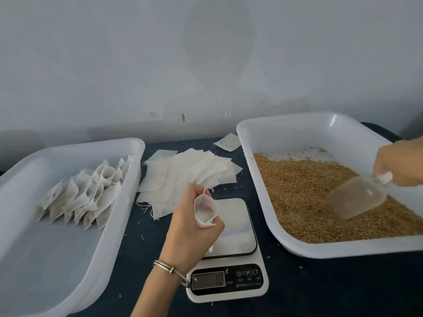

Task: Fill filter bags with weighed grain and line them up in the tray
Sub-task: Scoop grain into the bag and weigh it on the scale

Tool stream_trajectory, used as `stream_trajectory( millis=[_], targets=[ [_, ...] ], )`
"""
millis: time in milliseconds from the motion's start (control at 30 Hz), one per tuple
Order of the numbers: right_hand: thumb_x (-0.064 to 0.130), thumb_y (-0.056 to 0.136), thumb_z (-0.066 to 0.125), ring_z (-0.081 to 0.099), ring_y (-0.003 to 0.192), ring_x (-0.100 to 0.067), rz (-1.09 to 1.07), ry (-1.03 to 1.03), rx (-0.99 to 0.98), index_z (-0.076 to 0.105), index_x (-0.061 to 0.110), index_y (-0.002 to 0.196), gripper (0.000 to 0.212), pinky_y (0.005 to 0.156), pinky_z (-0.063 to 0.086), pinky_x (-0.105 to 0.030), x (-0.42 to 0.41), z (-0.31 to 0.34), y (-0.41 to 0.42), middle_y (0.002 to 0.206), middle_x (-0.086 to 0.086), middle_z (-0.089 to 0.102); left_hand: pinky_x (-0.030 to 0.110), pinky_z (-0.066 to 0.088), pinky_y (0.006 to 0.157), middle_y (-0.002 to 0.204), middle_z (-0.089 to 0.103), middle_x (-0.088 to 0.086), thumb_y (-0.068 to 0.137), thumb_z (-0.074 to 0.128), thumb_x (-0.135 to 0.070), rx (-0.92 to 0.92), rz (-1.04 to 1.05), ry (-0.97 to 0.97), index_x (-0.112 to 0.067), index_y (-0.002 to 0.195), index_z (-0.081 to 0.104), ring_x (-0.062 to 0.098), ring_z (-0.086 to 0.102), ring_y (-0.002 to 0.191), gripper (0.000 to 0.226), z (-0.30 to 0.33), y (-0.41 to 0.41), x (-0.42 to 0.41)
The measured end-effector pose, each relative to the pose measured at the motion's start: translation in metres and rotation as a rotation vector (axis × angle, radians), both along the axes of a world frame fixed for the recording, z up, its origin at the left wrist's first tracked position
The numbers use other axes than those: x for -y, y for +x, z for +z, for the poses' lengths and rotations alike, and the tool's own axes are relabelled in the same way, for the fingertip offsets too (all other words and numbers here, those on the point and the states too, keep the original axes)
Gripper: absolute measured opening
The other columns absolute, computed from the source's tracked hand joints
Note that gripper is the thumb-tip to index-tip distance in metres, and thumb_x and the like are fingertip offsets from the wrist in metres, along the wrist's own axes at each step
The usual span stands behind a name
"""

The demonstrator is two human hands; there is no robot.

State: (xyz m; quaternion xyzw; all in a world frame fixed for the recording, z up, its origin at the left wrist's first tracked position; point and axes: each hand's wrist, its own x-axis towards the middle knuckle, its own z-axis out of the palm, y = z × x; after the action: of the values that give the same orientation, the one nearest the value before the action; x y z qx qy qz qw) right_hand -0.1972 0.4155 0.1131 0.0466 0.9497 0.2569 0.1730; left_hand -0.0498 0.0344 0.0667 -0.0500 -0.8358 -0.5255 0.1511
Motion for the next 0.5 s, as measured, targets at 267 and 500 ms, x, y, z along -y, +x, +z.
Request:
stream_trajectory(
  millis=[267,500],
  targets=[
    [-0.003,0.073,0.064,0.059,0.057,0.002,0.116,-0.521,0.321,0.070,0.042,0.073,0.046,0.051,0.042,-0.014,0.040,-0.017,0.040,0.062,0.030,0.063,0.005,0.041,0.063,0.087,0.055,-0.017,0.070,0.064,0.004,0.025,0.011,-0.002,-0.024,0.086,0.047,0.001,0.053,0.076,0.037,-0.001,-0.001,0.005],
    [0.002,0.072,0.074,0.063,0.095,-0.001,0.049,-0.832,0.313,0.070,0.042,0.096,0.047,0.090,0.048,-0.027,0.036,-0.024,0.054,0.095,0.023,0.071,0.007,0.041,0.061,0.083,0.054,-0.011,0.068,0.063,0.000,0.018,-0.007,0.014,-0.024,0.086,0.046,0.003,0.051,0.071,0.035,-0.001,0.007,0.003]
  ],
)
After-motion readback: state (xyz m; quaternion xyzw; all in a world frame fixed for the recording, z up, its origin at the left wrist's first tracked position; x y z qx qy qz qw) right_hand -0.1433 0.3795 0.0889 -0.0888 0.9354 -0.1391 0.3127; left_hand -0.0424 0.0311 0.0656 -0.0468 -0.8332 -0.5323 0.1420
